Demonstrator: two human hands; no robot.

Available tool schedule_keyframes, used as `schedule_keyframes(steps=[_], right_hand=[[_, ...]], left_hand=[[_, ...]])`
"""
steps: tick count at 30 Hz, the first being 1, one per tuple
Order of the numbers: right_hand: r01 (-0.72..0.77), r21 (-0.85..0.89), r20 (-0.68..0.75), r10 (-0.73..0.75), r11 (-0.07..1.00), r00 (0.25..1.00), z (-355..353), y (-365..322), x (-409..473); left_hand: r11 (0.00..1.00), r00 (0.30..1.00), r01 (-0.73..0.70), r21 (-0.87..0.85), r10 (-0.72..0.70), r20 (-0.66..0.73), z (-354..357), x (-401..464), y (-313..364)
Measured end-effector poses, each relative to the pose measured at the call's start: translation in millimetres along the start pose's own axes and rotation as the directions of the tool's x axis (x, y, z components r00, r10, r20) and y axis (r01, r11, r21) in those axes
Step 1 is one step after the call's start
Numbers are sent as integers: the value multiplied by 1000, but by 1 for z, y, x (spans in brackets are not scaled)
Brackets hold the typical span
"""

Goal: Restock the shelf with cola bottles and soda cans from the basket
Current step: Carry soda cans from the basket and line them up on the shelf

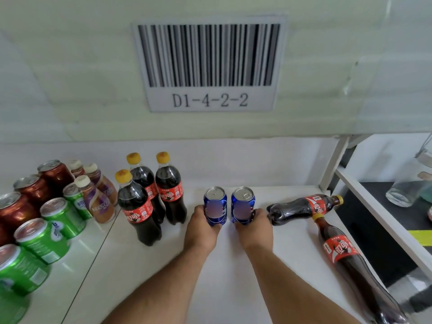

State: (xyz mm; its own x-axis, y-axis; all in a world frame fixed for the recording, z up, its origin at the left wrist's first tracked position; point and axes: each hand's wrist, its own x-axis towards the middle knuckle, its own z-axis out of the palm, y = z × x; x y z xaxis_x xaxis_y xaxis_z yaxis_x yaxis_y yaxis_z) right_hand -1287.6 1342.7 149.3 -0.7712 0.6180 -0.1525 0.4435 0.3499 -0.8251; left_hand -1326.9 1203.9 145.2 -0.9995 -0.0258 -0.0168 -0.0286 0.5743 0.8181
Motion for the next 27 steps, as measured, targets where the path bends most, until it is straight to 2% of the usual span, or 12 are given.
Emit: schedule_keyframes(steps=[7,13,16,22,27], right_hand=[[13,-1,-5,-13,1000,1000,-2,-4,-1],[-23,-7,52,24,1000,998,-14,-5,-14],[-26,-93,104,36,995,994,-26,-1,-32],[184,-458,288,-50,870,956,-50,2,-80],[385,-528,453,-132,757,882,-58,-21,-108]], left_hand=[[999,1000,20,27,-20,21,-1,6,1],[997,996,47,61,-52,69,-9,-4,2],[989,990,57,135,-74,124,-21,-19,-1],[962,940,-1,275,-92,327,-62,-57,2],[938,941,-20,347,-99,323,-104,-87,8]])
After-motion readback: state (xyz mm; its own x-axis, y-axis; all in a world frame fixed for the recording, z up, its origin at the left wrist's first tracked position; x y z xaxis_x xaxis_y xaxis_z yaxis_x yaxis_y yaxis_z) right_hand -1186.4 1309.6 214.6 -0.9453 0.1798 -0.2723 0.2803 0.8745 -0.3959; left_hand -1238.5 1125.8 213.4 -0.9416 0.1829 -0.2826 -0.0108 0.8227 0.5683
